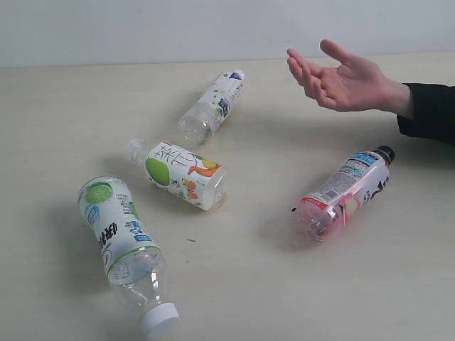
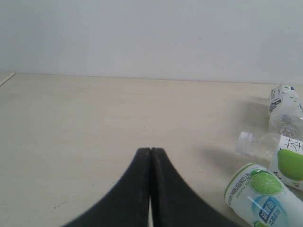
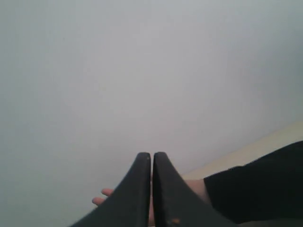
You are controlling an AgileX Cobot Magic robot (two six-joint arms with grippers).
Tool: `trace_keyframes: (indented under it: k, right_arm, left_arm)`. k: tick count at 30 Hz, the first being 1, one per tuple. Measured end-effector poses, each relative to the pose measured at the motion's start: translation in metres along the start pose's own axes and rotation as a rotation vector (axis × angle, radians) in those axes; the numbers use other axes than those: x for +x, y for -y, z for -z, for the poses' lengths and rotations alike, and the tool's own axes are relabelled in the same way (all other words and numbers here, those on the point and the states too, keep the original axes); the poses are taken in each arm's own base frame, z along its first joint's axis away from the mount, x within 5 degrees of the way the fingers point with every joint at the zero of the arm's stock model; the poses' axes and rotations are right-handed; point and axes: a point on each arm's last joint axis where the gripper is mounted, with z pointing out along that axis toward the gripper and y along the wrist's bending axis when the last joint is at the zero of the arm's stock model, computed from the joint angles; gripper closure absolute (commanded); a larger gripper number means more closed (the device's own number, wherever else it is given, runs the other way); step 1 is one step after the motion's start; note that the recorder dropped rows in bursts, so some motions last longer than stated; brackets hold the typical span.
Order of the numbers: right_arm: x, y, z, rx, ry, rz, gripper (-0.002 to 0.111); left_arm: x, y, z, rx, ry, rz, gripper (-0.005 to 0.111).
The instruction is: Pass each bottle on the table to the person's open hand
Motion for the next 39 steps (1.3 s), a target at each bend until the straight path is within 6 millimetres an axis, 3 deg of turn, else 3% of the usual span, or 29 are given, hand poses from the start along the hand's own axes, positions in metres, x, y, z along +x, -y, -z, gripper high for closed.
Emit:
trace_keyframes:
  k: [11, 17, 19, 21, 22, 25, 30, 34, 39]
  right_arm:
    - [0.006, 0.004, 0.0, 0.039, -0.066, 0.04, 0.105]
    - [0.0, 0.0, 0.0, 0.003, -0.003, 0.018, 0.106]
    - [-0.016, -0.009, 0.001, -0.061, 0.107, -0.093, 0.108]
    - [-0.05, -0.027, -0.004, -0.092, 0.151, -0.101, 0.108]
    - [-0.077, -0.043, -0.011, -0.091, 0.149, -0.039, 0.108]
    - [-0.113, -0.06, -0.038, 0.004, 0.031, 0.114, 0.108]
    - [-0.132, -0.066, -0.078, 0.14, -0.247, 0.377, 0.108]
    - [-0.126, -0.075, -0.107, 0.08, -0.501, 0.459, 0.108]
    - [-0.105, -0.09, -0.141, -0.083, -0.871, 0.53, 0.108]
  left_arm:
    - [0.0, 0.0, 0.0, 0.0, 0.0, 0.0, 0.107]
    - [0.0, 0.0, 0.0, 0.0, 0.0, 0.0, 0.107]
    - [0.0, 0.0, 0.0, 0.0, 0.0, 0.0, 0.107]
    - [0.0, 0.0, 0.0, 0.0, 0.0, 0.0, 0.107]
    - [0.0, 0.0, 0.0, 0.0, 0.0, 0.0, 0.107]
    - [0.0, 0.0, 0.0, 0.0, 0.0, 0.0, 0.107]
    - [0.0, 0.0, 0.0, 0.0, 0.0, 0.0, 0.107]
    - [0.0, 0.0, 0.0, 0.0, 0.0, 0.0, 0.107]
    - [0.0, 0.0, 0.0, 0.0, 0.0, 0.0, 0.107]
